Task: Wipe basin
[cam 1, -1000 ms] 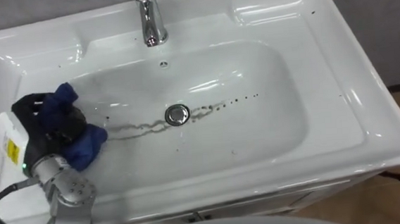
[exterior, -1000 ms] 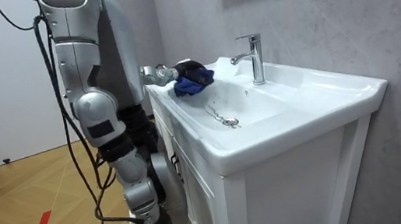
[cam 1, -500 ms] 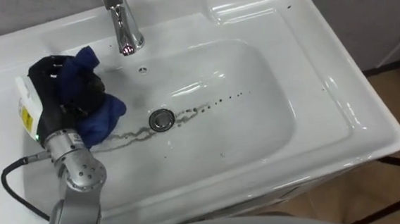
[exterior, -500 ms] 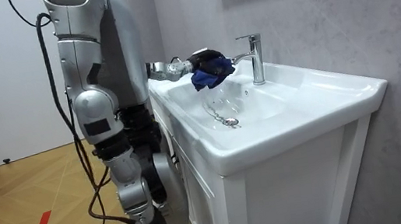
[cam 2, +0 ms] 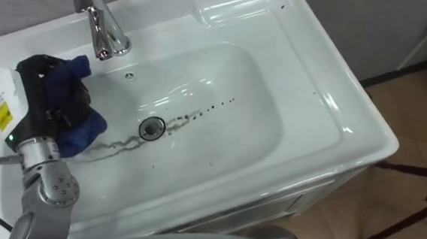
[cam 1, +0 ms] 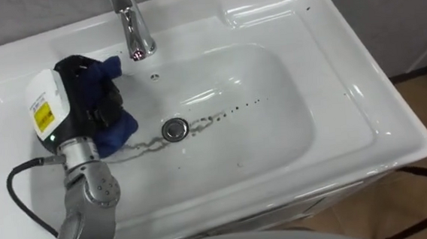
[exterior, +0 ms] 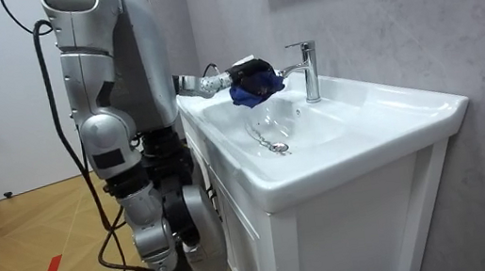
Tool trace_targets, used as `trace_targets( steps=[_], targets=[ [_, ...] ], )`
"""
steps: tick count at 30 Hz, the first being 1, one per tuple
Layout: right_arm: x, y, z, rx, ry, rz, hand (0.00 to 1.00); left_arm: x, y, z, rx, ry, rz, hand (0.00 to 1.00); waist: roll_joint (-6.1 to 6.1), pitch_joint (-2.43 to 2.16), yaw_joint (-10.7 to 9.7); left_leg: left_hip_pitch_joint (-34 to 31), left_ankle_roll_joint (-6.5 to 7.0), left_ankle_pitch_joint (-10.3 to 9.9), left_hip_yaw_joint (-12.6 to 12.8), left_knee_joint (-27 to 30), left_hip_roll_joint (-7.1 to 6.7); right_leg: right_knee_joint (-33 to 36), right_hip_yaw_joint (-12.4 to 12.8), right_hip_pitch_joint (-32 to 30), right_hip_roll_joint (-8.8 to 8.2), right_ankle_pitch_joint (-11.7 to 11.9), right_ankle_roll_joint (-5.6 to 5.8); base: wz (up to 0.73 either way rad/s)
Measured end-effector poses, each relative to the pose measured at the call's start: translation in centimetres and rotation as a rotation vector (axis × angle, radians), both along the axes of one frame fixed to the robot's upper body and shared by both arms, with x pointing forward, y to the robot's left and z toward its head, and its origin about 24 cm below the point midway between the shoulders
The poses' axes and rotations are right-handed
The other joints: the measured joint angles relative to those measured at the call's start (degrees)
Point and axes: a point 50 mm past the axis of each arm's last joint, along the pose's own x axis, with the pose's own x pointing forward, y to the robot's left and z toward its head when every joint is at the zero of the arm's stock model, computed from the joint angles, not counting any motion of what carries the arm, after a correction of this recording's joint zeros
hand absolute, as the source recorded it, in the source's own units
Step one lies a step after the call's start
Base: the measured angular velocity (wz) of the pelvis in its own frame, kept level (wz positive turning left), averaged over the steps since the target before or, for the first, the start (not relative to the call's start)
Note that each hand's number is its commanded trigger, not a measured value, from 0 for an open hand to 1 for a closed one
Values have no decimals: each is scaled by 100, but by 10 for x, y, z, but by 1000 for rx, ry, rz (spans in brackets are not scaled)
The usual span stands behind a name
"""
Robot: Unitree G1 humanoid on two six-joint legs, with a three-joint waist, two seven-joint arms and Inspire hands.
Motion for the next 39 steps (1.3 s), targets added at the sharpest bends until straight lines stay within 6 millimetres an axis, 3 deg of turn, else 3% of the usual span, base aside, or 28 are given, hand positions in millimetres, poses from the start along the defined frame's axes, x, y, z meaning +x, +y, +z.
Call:
trace_targets(
  steps=[4,15,25,32,39],
  targets=[
    [-5,1,0,5,13,-3,0,-7,0,-22,-11,152,-10,100,-16,11,-19,4,0,0,8,0,0,-17,9,-15,2,-2,2,-1],
    [0,1,0,13,13,-2,0,-26,8,-59,-7,401,-5,100,-67,9,5,-3,3,-2,174,-7,4,33,166,-110,29,-1,6,-8],
    [5,-2,1,-15,1,30,0,-30,9,-65,-10,439,-4,100,-33,-21,-16,7,3,-2,180,-10,10,34,132,-78,29,1,5,1],
    [2,-3,1,-37,9,26,0,-30,11,-71,-4,466,-1,100,0,-17,-95,40,3,-2,184,-11,15,75,142,-84,34,-14,-6,0],
    [4,-4,1,-42,20,11,0,-27,13,-78,12,483,11,100,4,-17,-70,111,5,-3,260,-30,34,175,334,-98,99,-31,-12,-8]
  ],
)
